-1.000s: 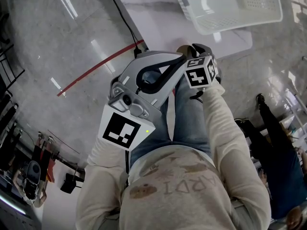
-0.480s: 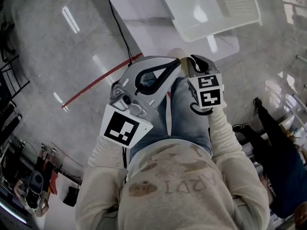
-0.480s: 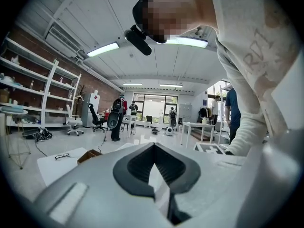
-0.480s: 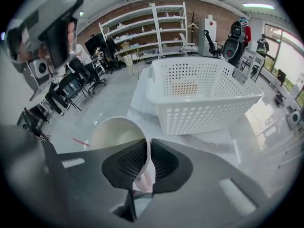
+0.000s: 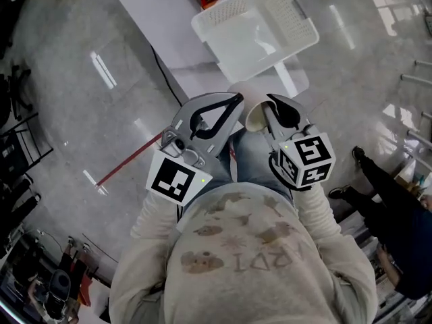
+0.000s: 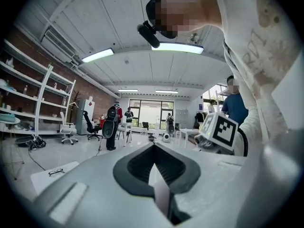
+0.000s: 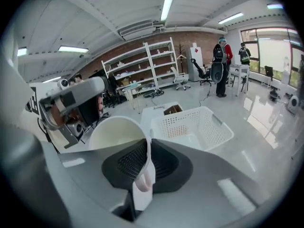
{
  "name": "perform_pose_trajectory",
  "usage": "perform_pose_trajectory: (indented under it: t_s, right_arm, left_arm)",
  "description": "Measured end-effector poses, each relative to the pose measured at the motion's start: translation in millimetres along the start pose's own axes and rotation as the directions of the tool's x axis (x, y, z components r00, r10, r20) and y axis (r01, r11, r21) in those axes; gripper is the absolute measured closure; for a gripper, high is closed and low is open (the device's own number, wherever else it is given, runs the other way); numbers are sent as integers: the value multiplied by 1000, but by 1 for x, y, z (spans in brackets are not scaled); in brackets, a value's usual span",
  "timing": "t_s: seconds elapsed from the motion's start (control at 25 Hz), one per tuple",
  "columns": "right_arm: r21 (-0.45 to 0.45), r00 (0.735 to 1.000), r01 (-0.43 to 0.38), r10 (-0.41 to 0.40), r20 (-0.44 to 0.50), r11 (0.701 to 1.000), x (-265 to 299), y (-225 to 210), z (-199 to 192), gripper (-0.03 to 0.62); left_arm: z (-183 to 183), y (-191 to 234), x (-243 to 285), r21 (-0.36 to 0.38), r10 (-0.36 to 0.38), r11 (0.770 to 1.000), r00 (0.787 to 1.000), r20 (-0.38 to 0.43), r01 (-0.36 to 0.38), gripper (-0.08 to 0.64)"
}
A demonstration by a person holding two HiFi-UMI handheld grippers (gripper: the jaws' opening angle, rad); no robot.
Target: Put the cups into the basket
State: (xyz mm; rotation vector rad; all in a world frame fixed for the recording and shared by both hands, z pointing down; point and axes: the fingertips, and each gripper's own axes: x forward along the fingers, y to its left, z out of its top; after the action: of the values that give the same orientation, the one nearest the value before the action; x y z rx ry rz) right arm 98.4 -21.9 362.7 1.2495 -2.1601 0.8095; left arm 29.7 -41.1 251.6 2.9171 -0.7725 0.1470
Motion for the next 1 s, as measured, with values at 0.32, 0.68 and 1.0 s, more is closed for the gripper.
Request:
perform_pose_trajectory:
  t_s: [0.32,0.68,1.0]
  right_arm:
    - [21,991,11,-14,133,1000,-37,-15,50,538]
    - [6,983,-29,27,184,1000,-27,-44,81,537]
    - [-73,977,-93,106,186,993,5,-87,114,538]
  left_arm:
    - [29,8,19,4,10,1000,999,35,-10,560]
    - [43,19,45,13,64,998,997,50,-65,560]
    - [47,42,71,-10,201,980,977,70,-200,560]
